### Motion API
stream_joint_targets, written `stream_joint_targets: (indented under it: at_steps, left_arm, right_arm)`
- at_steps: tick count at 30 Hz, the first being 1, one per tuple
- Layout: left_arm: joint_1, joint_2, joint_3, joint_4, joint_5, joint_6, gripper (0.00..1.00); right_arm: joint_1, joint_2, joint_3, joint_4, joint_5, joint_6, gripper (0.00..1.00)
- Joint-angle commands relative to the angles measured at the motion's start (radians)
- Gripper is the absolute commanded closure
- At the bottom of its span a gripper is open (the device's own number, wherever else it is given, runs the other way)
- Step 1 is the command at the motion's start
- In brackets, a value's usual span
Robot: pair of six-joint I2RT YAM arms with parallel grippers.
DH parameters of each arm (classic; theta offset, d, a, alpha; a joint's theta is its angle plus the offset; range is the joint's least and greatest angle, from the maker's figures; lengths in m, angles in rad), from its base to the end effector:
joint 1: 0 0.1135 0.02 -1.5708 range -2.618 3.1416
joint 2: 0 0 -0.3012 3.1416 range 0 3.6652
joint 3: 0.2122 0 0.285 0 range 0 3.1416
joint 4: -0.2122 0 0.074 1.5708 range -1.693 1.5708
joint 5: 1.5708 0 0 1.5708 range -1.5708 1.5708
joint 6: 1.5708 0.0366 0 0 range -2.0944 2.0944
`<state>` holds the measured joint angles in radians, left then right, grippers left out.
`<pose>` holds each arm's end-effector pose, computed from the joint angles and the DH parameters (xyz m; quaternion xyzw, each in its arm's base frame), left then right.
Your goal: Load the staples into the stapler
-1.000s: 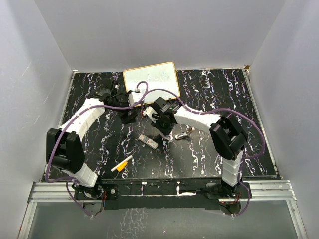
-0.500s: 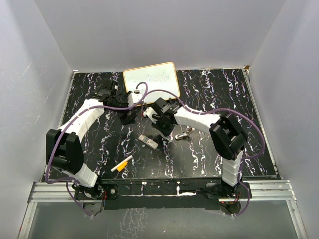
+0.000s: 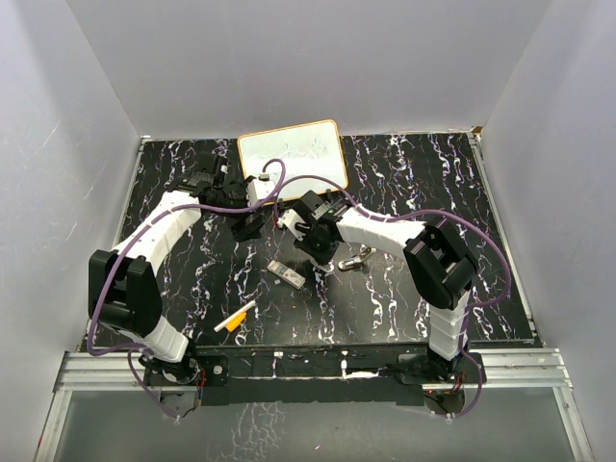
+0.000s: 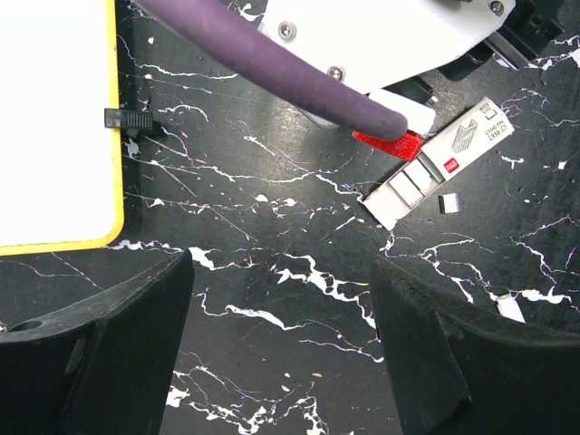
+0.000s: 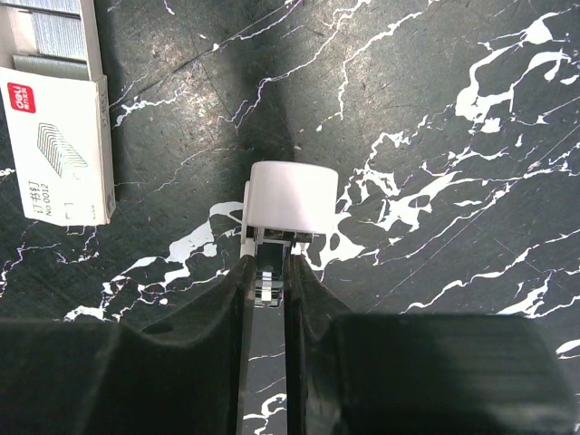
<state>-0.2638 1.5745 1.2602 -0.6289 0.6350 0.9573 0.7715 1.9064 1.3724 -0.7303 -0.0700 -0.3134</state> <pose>0.3471 -0.1162 0.3019 0.5970 0.6851 -0.1796 0.3767 0.3014 0.2967 0.2024 -0.5144 0.8431 0.0683 0.1407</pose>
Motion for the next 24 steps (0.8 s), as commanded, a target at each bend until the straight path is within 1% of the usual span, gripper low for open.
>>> stream_joint_targets:
  at_steps: [1,3,6,12,17,21,24]
  left_arm:
    - [0.005,-0.054,-0.004,-0.020,0.023,0.016,0.23]
    - [0.007,-0.054,-0.005,-0.020,0.022,0.017,0.23]
    - [0.006,-0.057,-0.005,-0.020,0.023,0.017,0.23]
    - [0.006,-0.059,-0.007,-0.020,0.026,0.017,0.23]
    - [0.006,-0.063,-0.005,-0.022,0.029,0.013,0.23]
    - [0.006,-0.063,-0.027,-0.015,0.054,0.021,0.23]
    - [0.006,-0.066,-0.066,-0.037,0.108,0.079,0.24]
  right_arm:
    - [0.003,-0.024,-0.012,0.021,0.006,-0.004,0.85]
    - [0.003,-0.024,-0.013,0.023,0.007,-0.003,0.84]
    - [0.004,-0.022,-0.016,0.030,0.008,-0.001,0.79]
    - [0.002,-0.025,-0.016,0.052,0.007,0.006,0.65]
    - [-0.002,-0.054,-0.015,0.074,-0.003,0.013,0.60]
    - [-0.031,-0.138,-0.045,0.117,-0.068,0.003,0.54]
    - [-0.075,-0.238,-0.093,0.156,-0.187,-0.025,0.51]
